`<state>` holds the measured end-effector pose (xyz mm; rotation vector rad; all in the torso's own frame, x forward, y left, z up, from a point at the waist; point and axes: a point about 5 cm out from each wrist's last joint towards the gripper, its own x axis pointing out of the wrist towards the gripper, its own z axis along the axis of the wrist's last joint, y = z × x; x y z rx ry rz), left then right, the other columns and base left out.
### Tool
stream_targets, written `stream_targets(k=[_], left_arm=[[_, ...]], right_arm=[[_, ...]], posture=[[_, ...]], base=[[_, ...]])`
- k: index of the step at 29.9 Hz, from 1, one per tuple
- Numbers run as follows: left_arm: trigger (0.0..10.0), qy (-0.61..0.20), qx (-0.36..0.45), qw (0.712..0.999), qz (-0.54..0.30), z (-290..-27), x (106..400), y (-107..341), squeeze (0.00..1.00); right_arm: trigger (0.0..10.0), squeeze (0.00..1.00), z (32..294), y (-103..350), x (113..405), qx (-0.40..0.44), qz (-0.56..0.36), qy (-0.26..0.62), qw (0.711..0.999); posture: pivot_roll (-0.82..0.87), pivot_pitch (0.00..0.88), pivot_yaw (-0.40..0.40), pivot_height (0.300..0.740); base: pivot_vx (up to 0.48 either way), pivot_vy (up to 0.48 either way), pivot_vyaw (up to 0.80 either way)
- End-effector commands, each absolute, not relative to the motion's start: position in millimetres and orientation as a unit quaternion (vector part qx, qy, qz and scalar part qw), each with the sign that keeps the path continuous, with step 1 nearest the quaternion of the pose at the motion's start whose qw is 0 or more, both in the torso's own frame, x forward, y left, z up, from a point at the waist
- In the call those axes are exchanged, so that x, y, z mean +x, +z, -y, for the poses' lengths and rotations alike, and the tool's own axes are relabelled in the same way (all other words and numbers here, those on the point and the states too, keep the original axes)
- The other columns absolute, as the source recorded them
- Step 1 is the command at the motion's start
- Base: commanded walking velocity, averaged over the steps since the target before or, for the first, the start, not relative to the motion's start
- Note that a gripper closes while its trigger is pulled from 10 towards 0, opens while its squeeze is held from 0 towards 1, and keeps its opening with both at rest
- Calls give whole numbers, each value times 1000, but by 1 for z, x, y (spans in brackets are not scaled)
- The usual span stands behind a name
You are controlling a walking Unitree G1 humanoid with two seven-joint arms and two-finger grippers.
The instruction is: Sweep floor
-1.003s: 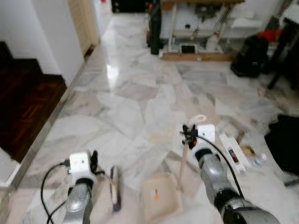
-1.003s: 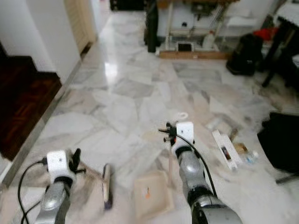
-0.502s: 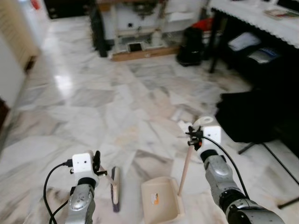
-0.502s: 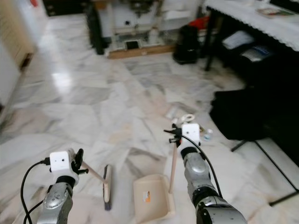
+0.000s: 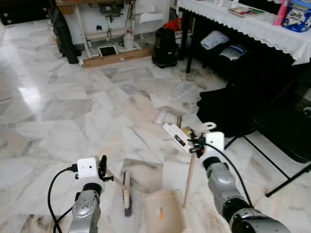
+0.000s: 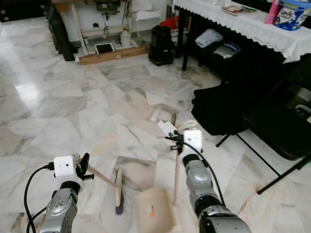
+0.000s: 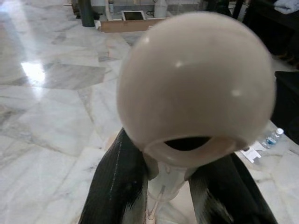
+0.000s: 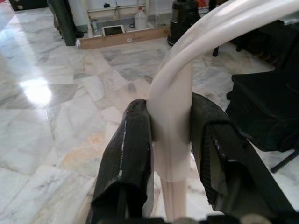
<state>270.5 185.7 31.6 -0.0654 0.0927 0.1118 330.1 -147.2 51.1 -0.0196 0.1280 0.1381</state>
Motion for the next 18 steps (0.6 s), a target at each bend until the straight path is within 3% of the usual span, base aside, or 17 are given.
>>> stream_targets(k=[1,6,18], left_arm=[[10000,62,-38,995,-65,-188,266,25,0],[10000,63,-36,995,-67,-188,266,24,0],[10000,60,-34,995,-67,-190,267,24,0]], right_arm=[[10000,0,148,57,334,-4,-53,62,997],[10000,0,149,54,332,-4,-57,60,997],[10000,0,146,53,331,0,-57,61,997]], posture=[[-9,0,14,740],[-10,0,14,740],[-14,0,20,740]], base=[[0,0,0],[0,0,0],[288,0,0]])
